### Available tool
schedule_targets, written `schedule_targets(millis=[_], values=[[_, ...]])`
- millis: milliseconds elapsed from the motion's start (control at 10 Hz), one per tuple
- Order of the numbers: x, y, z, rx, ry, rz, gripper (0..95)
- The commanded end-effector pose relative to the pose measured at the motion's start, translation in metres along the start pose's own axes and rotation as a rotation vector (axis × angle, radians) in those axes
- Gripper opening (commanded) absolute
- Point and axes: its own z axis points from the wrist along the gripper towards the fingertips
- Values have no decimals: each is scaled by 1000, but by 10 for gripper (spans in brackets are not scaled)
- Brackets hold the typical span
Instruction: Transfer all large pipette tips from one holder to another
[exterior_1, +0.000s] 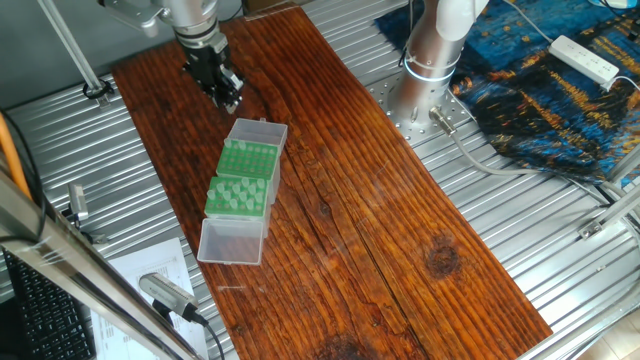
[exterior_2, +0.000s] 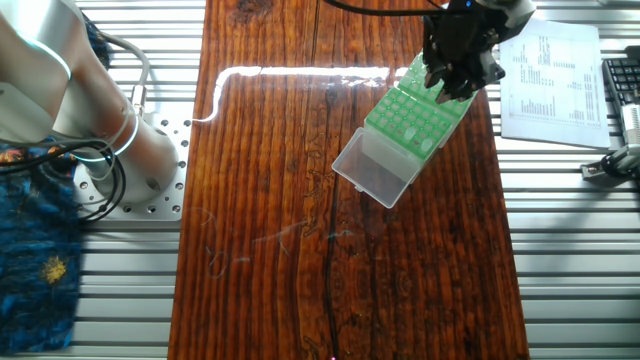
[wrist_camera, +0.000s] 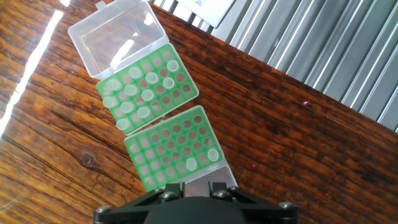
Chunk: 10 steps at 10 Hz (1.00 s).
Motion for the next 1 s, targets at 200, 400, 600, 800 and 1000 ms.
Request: schedule_targets(millis=[200, 400, 600, 800, 1000], values=[[-34, 11, 17, 1, -5, 19, 190], [-50, 19, 26, -1, -5, 9, 190], [-61, 26, 33, -3, -5, 3, 190], [-68, 31, 38, -3, 1, -12, 0], [-71, 34, 43, -8, 8, -25, 0]])
